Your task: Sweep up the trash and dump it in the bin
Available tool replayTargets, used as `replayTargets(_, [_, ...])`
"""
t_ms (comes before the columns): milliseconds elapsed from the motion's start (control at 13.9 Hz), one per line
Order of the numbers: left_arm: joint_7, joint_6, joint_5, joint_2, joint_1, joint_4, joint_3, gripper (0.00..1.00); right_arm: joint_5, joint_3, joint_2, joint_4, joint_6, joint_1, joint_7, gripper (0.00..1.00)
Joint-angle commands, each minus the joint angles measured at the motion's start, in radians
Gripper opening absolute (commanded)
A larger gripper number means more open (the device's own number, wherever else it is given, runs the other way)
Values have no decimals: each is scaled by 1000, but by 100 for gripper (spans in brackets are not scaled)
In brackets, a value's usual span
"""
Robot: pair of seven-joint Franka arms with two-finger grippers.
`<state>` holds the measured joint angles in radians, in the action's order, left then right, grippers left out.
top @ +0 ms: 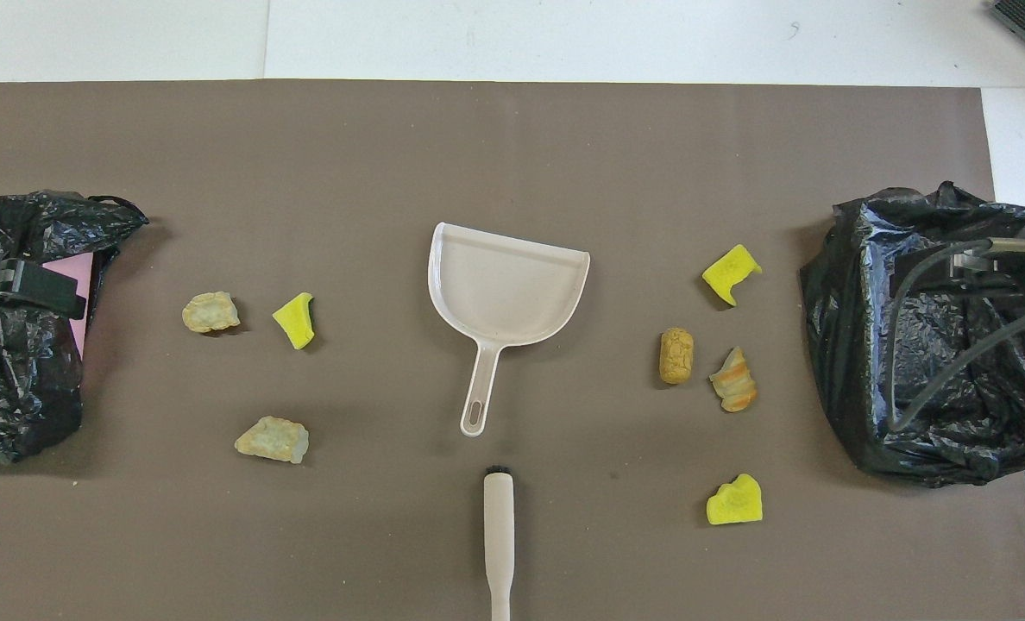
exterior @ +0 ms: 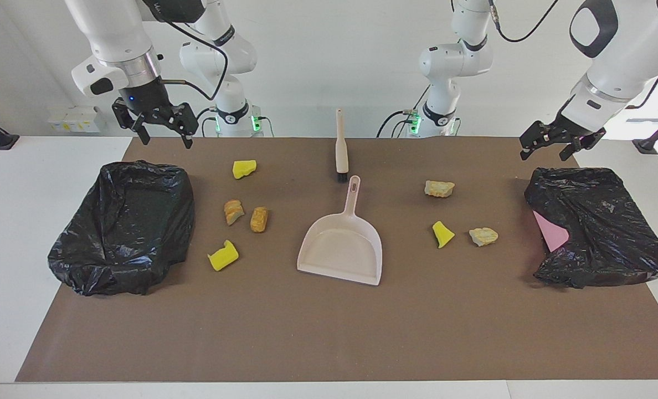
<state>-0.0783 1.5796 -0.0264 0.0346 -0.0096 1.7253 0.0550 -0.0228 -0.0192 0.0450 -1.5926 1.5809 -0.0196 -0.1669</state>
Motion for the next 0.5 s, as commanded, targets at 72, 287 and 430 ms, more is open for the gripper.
replayTargets(72, [3,138,2,109,-166,210,-7,100,20,-15,15,-23,39,4,17,100])
replayTargets(287, [26,197,-10,134,-283,292,-7,100,15,-19,1,-24,51,-28,-60,100])
replayTargets(430, [49,230,-38,140,-347,344,-7,100,11,-19,-23,-23,66,-68,-135,100])
